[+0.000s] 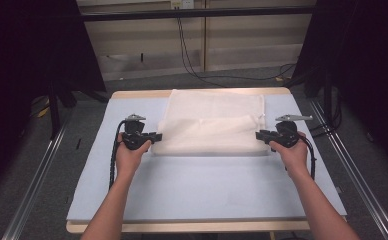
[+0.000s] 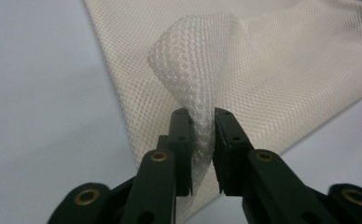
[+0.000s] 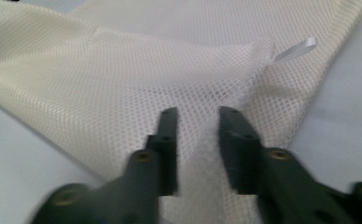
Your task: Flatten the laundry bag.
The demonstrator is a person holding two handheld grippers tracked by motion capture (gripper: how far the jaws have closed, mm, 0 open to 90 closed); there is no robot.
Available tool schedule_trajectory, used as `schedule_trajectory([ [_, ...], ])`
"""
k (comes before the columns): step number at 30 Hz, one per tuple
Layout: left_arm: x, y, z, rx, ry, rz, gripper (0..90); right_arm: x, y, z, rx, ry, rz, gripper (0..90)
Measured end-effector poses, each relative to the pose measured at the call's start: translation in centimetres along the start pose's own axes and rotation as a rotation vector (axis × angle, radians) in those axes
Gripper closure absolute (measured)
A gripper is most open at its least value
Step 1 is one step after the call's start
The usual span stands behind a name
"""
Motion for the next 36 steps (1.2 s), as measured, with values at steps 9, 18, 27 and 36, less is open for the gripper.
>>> schedule_trajectory([
  [9,1.8,-2.9,-0.5,0.010,-0.035,-0.020,83.8,2.8,-2.3,-0.1,0.107,0.054,0.001,89.8],
  [18,3.6,-5.2,-0.7,0.013,-0.062,-0.019,83.8,4.4,-4.7,0.4,0.164,0.102,0.019,89.9],
  [27,5.2,-6.1,-1.5,0.003,-0.094,-0.031,83.2,6.1,-6.3,0.9,0.178,0.137,0.027,89.1],
  [36,5.9,-6.7,-1.7,-0.008,-0.109,-0.004,82.4,6.5,-7.1,1.0,0.193,0.165,0.031,89.0],
])
Point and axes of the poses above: each handheld gripper's, and its own axes: x roughly backward along the jaws, y roughly out of its top, z roughly to its left, the point moved 2 cm from there along -x, roughly forward along the jaws, and after that the axes turned 8 degrees about -z, right-handed, at the moved point
